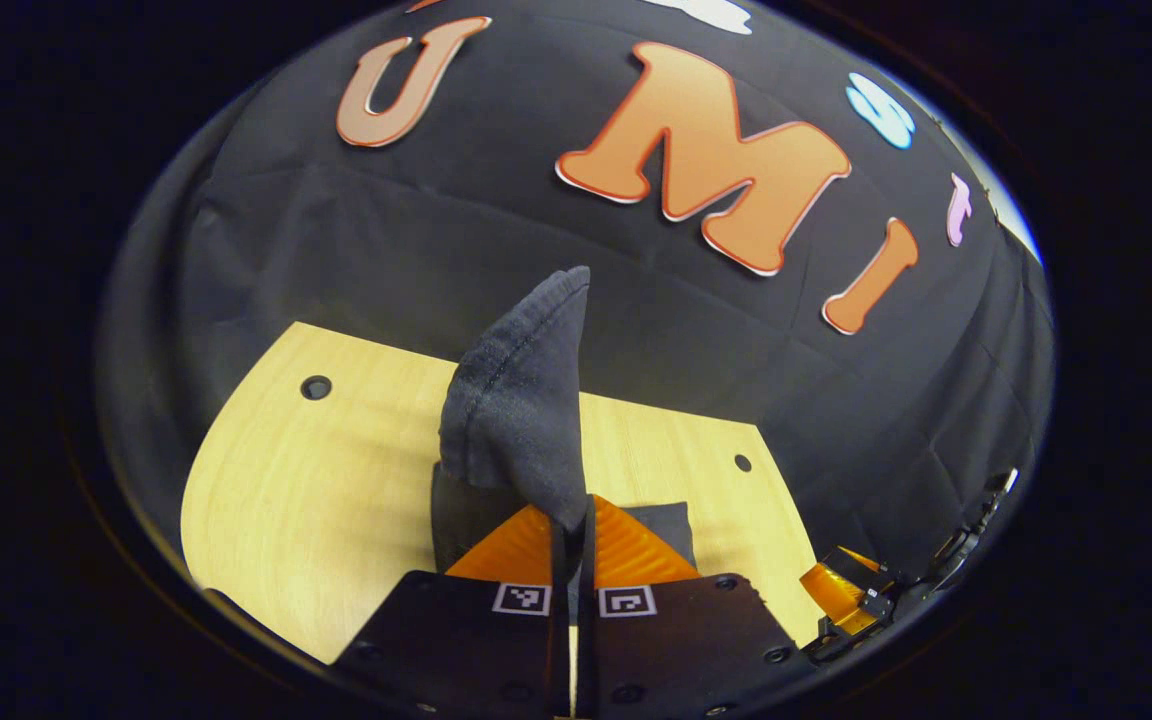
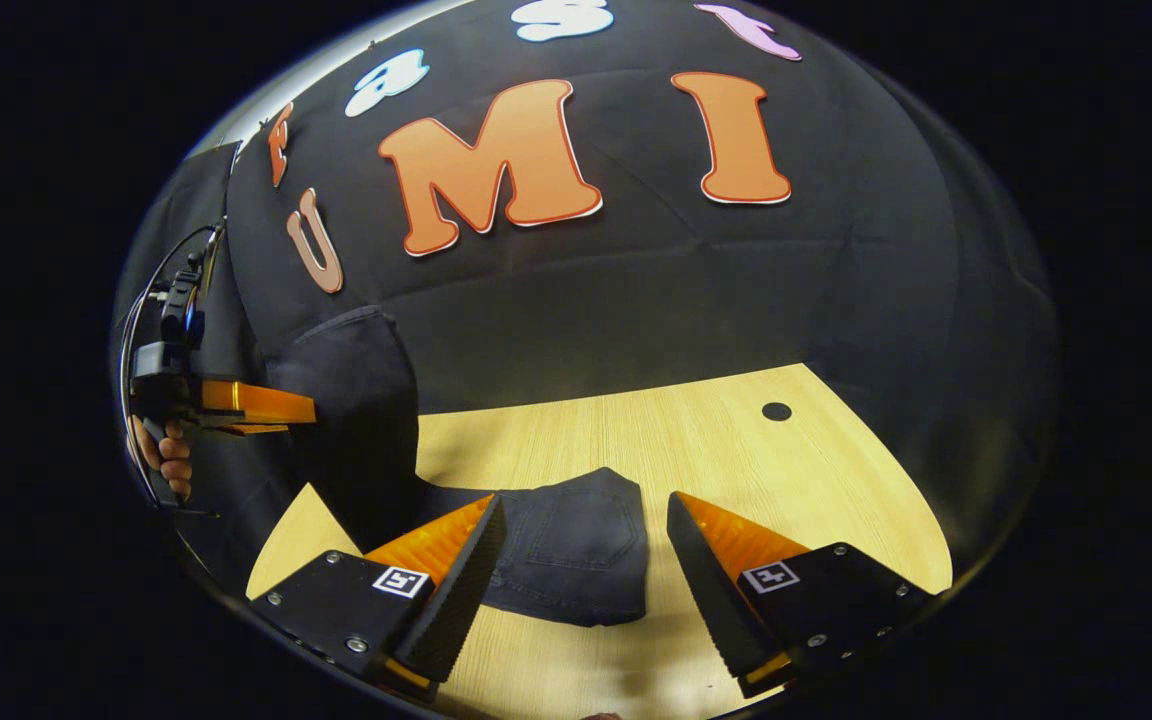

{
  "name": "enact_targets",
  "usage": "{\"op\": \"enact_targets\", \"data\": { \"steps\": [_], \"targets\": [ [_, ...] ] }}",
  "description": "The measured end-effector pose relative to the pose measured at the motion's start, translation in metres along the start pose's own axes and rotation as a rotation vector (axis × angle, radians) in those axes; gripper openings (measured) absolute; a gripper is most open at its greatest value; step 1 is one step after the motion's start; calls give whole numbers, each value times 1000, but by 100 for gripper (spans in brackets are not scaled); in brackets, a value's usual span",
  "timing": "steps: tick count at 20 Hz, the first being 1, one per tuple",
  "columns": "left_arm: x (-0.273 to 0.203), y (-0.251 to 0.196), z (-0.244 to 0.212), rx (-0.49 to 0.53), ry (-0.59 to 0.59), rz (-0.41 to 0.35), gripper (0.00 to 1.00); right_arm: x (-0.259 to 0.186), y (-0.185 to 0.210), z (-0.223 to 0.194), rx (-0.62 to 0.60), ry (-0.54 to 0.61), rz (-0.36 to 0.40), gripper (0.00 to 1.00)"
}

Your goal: Grasp the waist and the cuffs of the jeans and fold them to make the two legs overlap; first hold the waist and fold one-third of the jeans toward the cuffs, then hold the cuffs and fold the remaining one-third in the same direction to finish folding.

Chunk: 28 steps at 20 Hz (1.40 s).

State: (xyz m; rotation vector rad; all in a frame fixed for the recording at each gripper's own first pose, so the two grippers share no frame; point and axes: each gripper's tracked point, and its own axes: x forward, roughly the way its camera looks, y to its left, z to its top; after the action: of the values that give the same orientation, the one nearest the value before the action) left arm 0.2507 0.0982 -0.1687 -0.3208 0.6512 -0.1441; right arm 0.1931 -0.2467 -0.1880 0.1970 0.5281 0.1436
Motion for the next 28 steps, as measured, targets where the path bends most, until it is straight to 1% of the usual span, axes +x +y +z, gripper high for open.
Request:
{"op": "enact_targets", "data": {
  "steps": [8, 11, 14, 16, 17, 18, 19, 20, 21, 22, 23, 24, 25, 26, 27, 28],
  "targets": [
    [48, -64, -51, 105, 105, -45, 4, 2, -22, -1, 12, 9, 7, 99],
    [71, -81, -74, 138, 160, -59, 4, 1, -29, 0, 12, 9, 1, 99],
    [80, -92, -101, 180, 225, -64, 3, 0, -38, 1, 14, 6, -10, 99],
    [80, -99, -113, 204, 269, -85, 7, -1, -46, 1, 23, 2, -25, 99],
    [81, -107, -120, 216, 285, -110, 10, -1, -47, 3, 32, -1, -28, 99],
    [76, -119, -125, 214, 299, -150, 14, -2, -47, 5, 39, -7, -27, 99],
    [70, -133, -127, 201, 297, -211, 18, -2, -47, 6, 38, -13, -32, 99],
    [61, -142, -125, 191, 283, -258, 34, -2, -48, 7, 34, -19, -36, 99],
    [53, -146, -118, 195, 252, -277, 51, -3, -47, 9, 30, -23, -37, 99],
    [50, -145, -108, 210, 211, -276, 67, -3, -44, 13, 25, -36, -37, 99],
    [46, -141, -97, 225, 165, -260, 79, -4, -40, 19, 18, -52, -35, 99],
    [38, -134, -87, 234, 112, -244, 81, -5, -36, 25, 7, -70, -34, 99],
    [27, -127, -75, 234, 61, -223, 80, -6, -31, 31, -9, -89, -34, 99],
    [15, -121, -59, 231, -3, -211, 92, -7, -25, 39, -29, -113, -36, 99],
    [3, -115, -45, 228, -69, -196, 96, -9, -19, 48, -52, -143, -35, 99],
    [-11, -107, -31, 232, -137, -173, 96, -12, -12, 56, -76, -170, -31, 99]
  ]
}}
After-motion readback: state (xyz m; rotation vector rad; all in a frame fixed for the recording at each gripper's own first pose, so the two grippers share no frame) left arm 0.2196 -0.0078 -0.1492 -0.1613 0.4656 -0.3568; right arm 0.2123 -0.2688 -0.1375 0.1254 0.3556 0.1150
